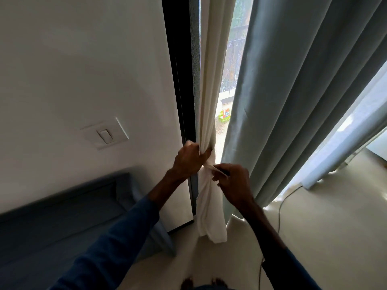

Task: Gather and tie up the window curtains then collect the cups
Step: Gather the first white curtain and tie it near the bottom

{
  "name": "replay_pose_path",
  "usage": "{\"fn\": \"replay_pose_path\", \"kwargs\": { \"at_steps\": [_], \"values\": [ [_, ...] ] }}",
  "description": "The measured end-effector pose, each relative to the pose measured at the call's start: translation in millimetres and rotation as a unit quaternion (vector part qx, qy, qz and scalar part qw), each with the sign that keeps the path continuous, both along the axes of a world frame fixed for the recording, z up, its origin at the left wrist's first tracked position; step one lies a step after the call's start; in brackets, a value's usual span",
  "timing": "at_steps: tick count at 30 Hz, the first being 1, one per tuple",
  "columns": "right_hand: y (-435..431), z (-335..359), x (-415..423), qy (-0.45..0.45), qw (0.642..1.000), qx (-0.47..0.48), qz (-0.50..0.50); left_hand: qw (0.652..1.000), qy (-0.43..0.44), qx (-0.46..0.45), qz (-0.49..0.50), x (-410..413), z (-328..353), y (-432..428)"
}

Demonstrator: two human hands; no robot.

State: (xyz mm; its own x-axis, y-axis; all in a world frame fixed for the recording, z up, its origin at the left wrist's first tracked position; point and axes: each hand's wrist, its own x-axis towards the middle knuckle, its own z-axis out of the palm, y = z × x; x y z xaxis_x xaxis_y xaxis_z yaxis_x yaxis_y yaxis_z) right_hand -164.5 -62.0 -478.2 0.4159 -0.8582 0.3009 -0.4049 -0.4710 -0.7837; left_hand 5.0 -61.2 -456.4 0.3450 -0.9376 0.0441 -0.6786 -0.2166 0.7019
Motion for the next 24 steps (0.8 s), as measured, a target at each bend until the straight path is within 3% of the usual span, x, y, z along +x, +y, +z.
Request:
{"fn": "replay_pose_path", "kwargs": {
  "at_steps": [3, 9, 14, 18, 24],
  "values": [
    [-9, 26, -2, -0.022, 0.999, -0.011, 0.039, 0.996, -0.007, -0.092, 0.021, 3, 14, -3],
    [-40, 66, -7, -0.104, 0.992, 0.065, 0.032, 0.998, -0.020, -0.064, -0.009, 5, 21, -4],
    [-51, 69, -4, -0.124, 0.991, 0.045, 0.034, 0.989, 0.124, 0.005, -0.079, 6, 31, -6],
    [-49, 52, 8, -0.143, 0.990, 0.010, 0.016, 0.980, 0.175, 0.025, -0.095, 10, 42, -2],
    [-43, 23, 14, -0.004, 0.985, -0.156, 0.071, 0.977, 0.195, 0.026, -0.077, 17, 41, 5]
  ]
}}
